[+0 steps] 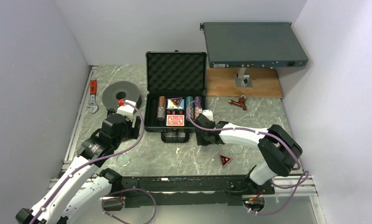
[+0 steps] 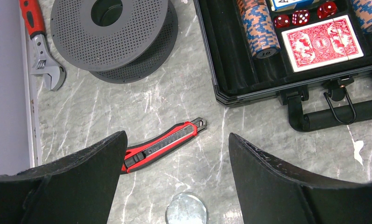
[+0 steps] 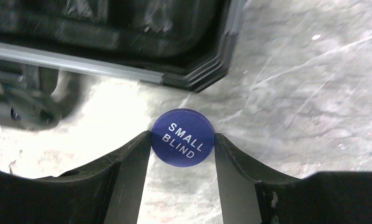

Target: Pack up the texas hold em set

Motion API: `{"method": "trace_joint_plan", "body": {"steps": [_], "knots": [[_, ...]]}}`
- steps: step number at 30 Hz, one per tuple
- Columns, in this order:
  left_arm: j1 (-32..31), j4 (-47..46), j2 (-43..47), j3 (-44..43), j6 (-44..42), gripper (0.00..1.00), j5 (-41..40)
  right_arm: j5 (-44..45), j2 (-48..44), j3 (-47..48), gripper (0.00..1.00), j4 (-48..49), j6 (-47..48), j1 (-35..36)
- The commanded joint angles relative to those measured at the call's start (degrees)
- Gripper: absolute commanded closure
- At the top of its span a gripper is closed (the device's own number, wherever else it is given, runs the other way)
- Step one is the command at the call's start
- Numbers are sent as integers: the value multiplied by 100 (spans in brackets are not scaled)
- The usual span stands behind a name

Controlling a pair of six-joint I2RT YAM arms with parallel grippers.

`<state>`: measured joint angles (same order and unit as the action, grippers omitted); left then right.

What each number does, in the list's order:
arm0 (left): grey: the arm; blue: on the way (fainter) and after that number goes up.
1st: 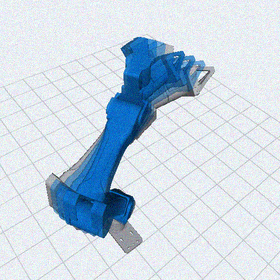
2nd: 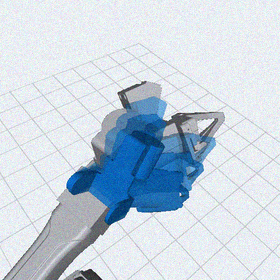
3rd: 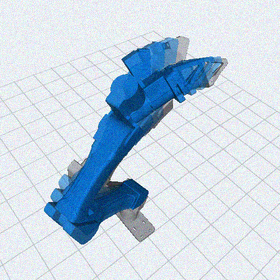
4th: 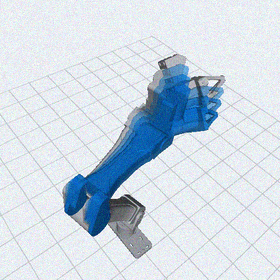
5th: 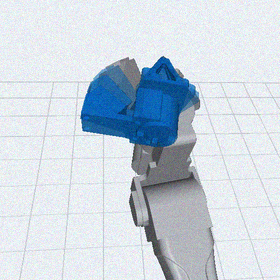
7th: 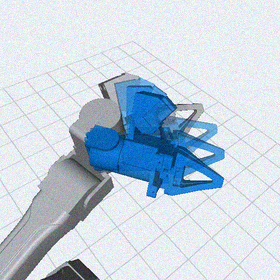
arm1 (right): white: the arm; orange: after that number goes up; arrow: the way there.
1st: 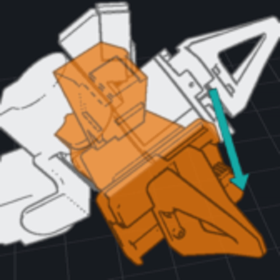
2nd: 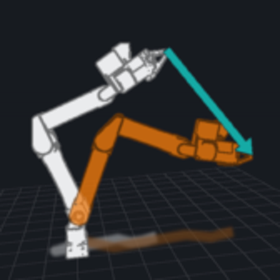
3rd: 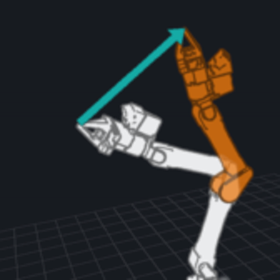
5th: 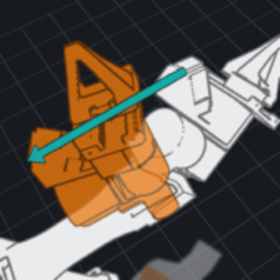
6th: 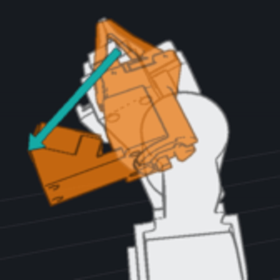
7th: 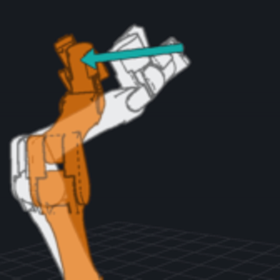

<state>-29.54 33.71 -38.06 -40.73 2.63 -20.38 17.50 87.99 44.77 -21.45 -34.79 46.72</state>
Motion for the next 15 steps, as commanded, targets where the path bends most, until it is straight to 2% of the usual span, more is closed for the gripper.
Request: {"method": "trace_joint_plan", "body": {"steps": [1,7,12,15], "knots": [[27,-93,83,-155,18,15,47,-402,-129,-85,46,-639,-98,374],[28,-85,64,-161,18,15,60,-715,-166,-129,44,-496,47,496],[31,-84,55,-163,18,15,54,-698,-75,-30,31,-616,101,496],[27,-84,61,-155,19,15,50,-687,-51,38,28,-696,156,497]]}}
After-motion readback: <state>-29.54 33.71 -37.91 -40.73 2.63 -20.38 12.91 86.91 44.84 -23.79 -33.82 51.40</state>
